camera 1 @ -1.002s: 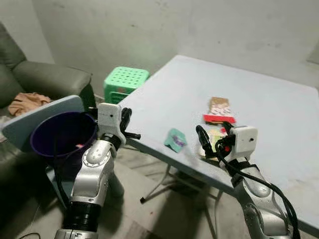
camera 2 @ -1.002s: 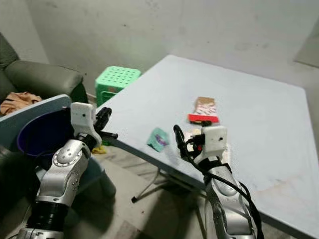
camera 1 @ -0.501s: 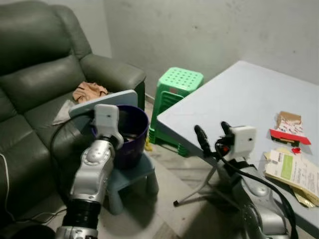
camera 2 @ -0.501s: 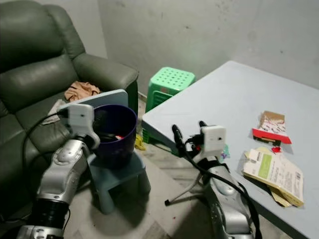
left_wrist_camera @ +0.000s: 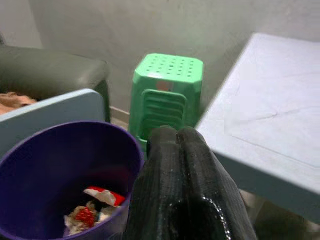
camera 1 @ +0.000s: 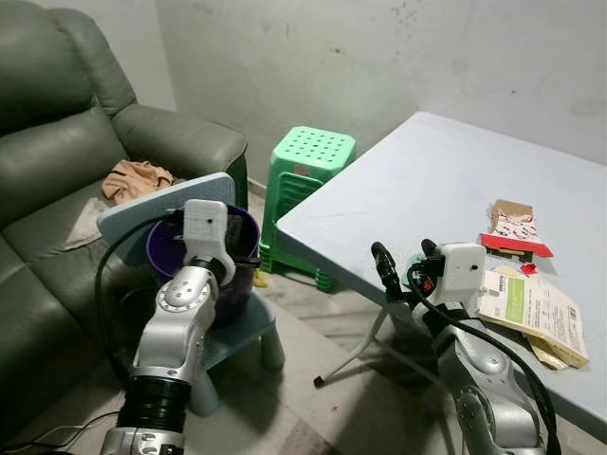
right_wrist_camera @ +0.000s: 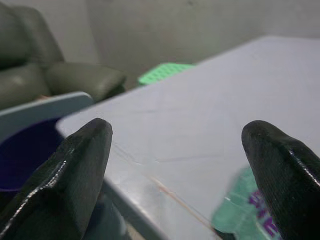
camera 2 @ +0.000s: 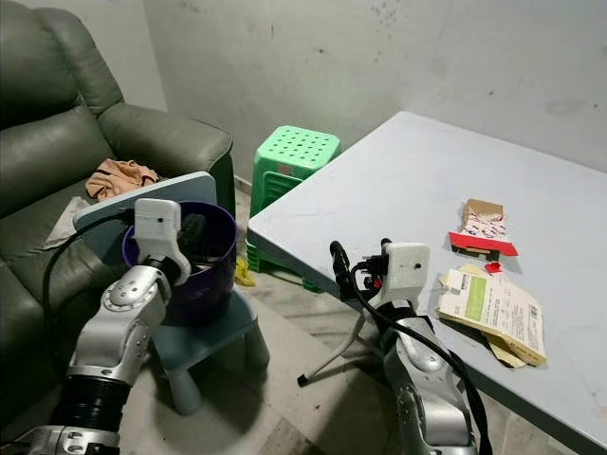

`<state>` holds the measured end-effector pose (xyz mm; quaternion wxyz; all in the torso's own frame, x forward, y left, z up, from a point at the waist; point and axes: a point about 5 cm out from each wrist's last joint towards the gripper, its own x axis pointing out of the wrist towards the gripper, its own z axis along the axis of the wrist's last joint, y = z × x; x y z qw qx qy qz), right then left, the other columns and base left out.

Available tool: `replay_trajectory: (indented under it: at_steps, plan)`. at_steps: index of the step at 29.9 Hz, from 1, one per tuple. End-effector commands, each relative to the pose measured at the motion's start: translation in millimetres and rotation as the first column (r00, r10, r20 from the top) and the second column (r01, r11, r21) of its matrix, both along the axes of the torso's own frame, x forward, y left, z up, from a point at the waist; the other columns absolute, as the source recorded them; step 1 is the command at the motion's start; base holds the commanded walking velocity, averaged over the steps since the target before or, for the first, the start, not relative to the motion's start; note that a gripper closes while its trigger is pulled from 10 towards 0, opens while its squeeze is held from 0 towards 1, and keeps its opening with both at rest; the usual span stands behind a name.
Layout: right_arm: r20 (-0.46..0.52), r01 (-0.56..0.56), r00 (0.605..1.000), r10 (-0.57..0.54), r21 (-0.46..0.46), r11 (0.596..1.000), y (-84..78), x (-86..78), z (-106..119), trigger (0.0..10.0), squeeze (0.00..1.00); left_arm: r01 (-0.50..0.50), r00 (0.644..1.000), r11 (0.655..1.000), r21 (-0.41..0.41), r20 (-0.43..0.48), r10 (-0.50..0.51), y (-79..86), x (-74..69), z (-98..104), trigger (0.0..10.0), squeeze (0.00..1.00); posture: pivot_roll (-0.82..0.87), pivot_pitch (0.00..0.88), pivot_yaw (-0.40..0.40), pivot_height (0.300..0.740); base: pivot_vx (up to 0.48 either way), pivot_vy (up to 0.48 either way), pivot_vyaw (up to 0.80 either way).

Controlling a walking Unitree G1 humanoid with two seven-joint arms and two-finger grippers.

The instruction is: Picking trash to rubbish bin

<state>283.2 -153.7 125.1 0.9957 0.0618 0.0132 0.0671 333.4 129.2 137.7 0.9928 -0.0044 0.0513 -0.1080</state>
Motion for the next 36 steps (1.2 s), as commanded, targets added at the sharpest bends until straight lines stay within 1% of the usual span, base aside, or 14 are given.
replay_trajectory:
  at_steps: [1,2,5,8,10,12,15,20,28,29,30,31,32,36]
  plan:
    - [-0.008,0.036,0.999,-0.036,-0.006,0.999,-2.3,3.3,3.4,10.0,0.0,0.056,0.998,0.998,0.018,-0.025,-0.056,-7.3,-2.6,-4.4,10.0,0.0,-0.05,0.0,-0.043,0.74,0.0,0.0,0.0]
    - [-0.023,0.061,0.998,-0.061,-0.017,0.998,-2.7,4.9,2.3,10.0,0.0,0.133,0.991,0.99,0.041,-0.017,-0.133,-16.9,-6.9,-5.3,10.0,0.0,-0.05,0.0,-0.044,0.74,0.0,0.0,0.0]
    - [-0.041,0.086,0.995,-0.088,-0.036,0.996,-2.7,6.4,1.7,10.0,0.0,0.215,0.977,0.974,0.068,-0.01,-0.215,-27.2,-11.9,-5.3,10.0,0.0,-0.04,0.0,-0.046,0.74,0.0,0.0,0.0]
    - [-0.046,0.093,0.994,-0.095,-0.044,0.995,-2.6,6.8,1.1,10.0,0.0,0.24,0.971,0.968,0.074,-0.012,-0.24,-30.3,-13.6,-5.6,10.0,0.0,-0.04,0.0,-0.046,0.74,0.0,0.0,0.0]
    - [-0.063,0.111,0.991,-0.115,-0.066,0.992,-2.5,7.9,-0.9,10.0,0.0,0.298,0.954,0.95,0.09,-0.008,-0.298,-37.8,-18.0,-6.0,10.0,0.0,-0.05,0.0,-0.045,0.74,0.0,0.0,0.0]
    - [-0.092,0.143,0.984,-0.153,-0.106,0.984,-2.7,9.9,-4.0,10.0,0.0,0.39,0.92,0.915,0.102,-0.003,-0.391,-51.2,-26.4,-5.8,10.0,0.0,-0.05,0.0,-0.043,0.74,0.0,0.0,0.0]
    - [-0.14,0.168,0.973,-0.182,-0.106,0.98,-2.8,11.8,-10.2,10.0,0.0,0.446,0.894,0.89,0.09,0.004,-0.448,-60.3,-31.9,-3.9,10.0,0.0,-0.06,0.0,-0.039,0.74,0.0,0.0,0.0]
    - [-0.199,0.187,0.958,-0.205,-0.106,0.977,-1.5,18.3,-20.9,10.0,0.0,0.506,0.861,0.86,0.06,0.027,-0.509,-71.6,-35.5,3.0,10.0,0.0,-0.05,0.0,-0.037,0.74,0.0,0.0,0.0]
    - [-0.25,0.217,0.938,-0.24,-0.115,0.969,-2.1,28.2,-27.3,10.0,0.0,0.519,0.853,0.852,0.069,0.029,-0.521,-75.4,-34.3,6.2,10.0,0.0,-0.05,0.0,-0.035,0.74,0.0,0.0,0.0]
    - [-0.26,0.226,0.931,-0.256,-0.139,0.964,-4.1,28.9,-29.8,5.9,0.0,0.518,0.853,0.853,0.067,0.031,-0.52,-74.8,-34.1,6.9,10.0,0.0,-0.05,0.0,-0.035,0.74,0.0,0.0,0.0]
    - [-0.264,0.229,0.929,-0.261,-0.146,0.962,-5.1,29.0,-30.9,5.9,0.0,0.515,0.855,0.854,0.067,0.031,-0.518,-74.5,-33.9,7.2,10.0,0.0,-0.05,0.0,-0.037,0.74,0.0,0.0,0.0]
    - [-0.274,0.247,0.919,-0.284,-0.161,0.955,-8.4,28.6,-34.7,1.3,0.0,0.512,0.857,0.857,0.063,0.031,-0.515,-73.3,-33.9,7.5,10.0,0.0,-0.05,0.0,-0.037,0.74,0.0,0.0,0.0]
    - [-0.274,0.253,0.917,-0.29,-0.164,0.954,-9.6,28.2,-35.8,0.0,0.0,0.509,0.859,0.858,0.062,0.031,-0.512,-72.7,-33.8,7.6,10.0,0.0,-0.05,0.0,-0.037,0.74,0.0,0.0,0.0]
    - [-0.286,0.26,0.911,-0.297,-0.161,0.952,-11.5,28.2,-38.9,0.2,0.0,0.497,0.866,0.866,0.054,0.03,-0.499,-70.8,-32.7,7.9,10.0,0.0,-0.05,0.0,-0.039,0.74,0.0,0.0,0.0]
